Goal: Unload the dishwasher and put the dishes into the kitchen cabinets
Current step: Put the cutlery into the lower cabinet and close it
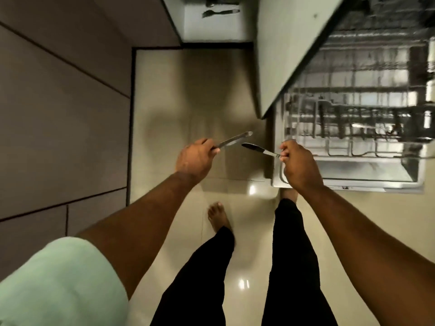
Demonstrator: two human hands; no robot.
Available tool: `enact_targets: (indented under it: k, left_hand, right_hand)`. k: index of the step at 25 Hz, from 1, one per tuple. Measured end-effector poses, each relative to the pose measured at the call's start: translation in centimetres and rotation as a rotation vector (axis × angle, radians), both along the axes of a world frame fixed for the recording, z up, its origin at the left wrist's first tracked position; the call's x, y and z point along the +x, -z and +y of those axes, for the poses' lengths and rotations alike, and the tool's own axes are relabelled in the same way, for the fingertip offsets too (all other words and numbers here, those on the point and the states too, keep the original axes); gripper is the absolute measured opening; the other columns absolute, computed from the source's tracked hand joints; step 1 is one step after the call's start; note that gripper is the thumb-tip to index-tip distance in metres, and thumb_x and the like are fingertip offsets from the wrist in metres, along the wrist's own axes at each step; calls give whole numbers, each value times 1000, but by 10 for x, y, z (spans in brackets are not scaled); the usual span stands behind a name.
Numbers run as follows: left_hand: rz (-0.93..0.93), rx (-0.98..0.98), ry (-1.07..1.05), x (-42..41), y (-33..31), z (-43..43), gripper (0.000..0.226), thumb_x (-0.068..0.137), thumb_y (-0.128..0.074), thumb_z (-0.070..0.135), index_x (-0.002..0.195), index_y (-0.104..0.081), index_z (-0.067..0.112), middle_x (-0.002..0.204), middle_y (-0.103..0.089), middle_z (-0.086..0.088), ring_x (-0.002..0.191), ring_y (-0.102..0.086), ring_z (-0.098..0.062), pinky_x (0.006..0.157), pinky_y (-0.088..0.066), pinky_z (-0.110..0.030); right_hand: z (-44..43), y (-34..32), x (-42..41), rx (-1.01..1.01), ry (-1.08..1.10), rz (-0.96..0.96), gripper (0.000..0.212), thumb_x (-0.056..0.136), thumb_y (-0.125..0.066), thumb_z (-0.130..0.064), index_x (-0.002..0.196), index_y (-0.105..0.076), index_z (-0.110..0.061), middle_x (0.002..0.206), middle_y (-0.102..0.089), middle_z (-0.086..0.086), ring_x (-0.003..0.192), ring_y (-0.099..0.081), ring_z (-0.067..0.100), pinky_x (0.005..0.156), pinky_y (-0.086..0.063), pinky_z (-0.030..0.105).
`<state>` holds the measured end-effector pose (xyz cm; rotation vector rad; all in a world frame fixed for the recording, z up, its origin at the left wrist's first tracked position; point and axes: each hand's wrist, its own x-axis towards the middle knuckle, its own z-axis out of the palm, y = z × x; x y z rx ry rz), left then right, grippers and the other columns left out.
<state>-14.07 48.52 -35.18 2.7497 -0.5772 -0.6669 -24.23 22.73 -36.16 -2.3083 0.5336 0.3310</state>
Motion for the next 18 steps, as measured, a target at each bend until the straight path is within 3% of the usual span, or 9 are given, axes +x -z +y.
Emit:
enact_targets:
  k: [6, 12, 18]
  left_hand:
    - [-61, -44, -139, 24, -8, 89, 24, 100, -42, 38, 103, -59, 21, 95, -58, -2, 79, -55, -24, 66, -49, -36]
    - [-82, -94, -112, 96, 14, 109, 23, 99, -44, 36, 99, -59, 20, 93, -59, -2, 81, -55, -24, 67, -48, -36]
    - [-135, -85, -36, 221, 51, 65, 24, 100, -42, 30, 104, -62, 18, 97, -63, -5, 88, -59, -26, 73, -50, -37]
  right_hand:
    - [79, -7, 63, -76, -140, -62, 26, 90, -52, 0, 110, -67, -10, 105, -60, 11, 92, -56, 23, 73, -29, 14]
    - [98, 5, 146, -47, -133, -62, 21, 89, -60, -10, 107, -71, -12, 103, -62, 7, 93, -56, 17, 79, -31, 13]
    - [70, 44, 250, -92, -110, -18, 20, 94, -58, -12, 109, -70, -8, 103, -64, 12, 89, -59, 23, 78, -41, 22]
